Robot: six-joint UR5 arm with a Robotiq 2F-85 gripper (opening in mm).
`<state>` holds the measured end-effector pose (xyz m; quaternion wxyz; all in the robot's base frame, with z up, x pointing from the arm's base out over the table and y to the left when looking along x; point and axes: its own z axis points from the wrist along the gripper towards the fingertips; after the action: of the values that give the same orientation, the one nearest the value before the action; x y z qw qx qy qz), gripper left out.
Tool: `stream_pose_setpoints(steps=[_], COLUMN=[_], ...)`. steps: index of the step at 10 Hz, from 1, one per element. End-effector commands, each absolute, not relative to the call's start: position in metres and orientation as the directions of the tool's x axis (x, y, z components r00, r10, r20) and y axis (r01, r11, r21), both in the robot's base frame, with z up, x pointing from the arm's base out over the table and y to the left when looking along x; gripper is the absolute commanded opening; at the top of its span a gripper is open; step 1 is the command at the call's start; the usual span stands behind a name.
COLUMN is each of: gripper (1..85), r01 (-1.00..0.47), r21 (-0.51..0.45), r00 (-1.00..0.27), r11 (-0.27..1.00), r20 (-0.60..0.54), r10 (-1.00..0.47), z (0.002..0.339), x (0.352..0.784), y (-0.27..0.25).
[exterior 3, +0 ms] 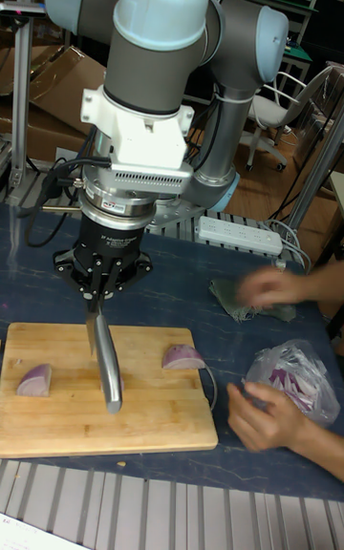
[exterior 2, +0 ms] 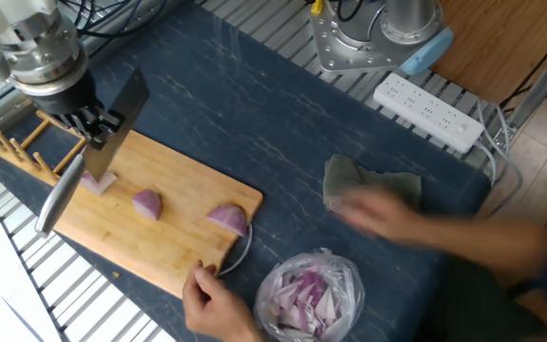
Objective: Chop the onions
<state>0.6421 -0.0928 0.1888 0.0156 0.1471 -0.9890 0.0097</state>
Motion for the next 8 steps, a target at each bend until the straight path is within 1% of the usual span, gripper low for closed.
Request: stream_pose_setpoints(steps=[1,4,8], gripper=[1.7,1.7,1.7], r01=[-0.303,-0.311,-0.303], r21=[0.007,0.018,0.005], r00=[-0.953,-0.950,-0.953], r11=[0.953,0.950,0.953], r20=[0.006,0.000,0.010], r10=[-0.303,-0.312,-0.303], z=[0.1915,0.1914,0.1911], x=[0.6455,0.6461,0.6447], y=[-0.0842,-0.0806,-0.0837])
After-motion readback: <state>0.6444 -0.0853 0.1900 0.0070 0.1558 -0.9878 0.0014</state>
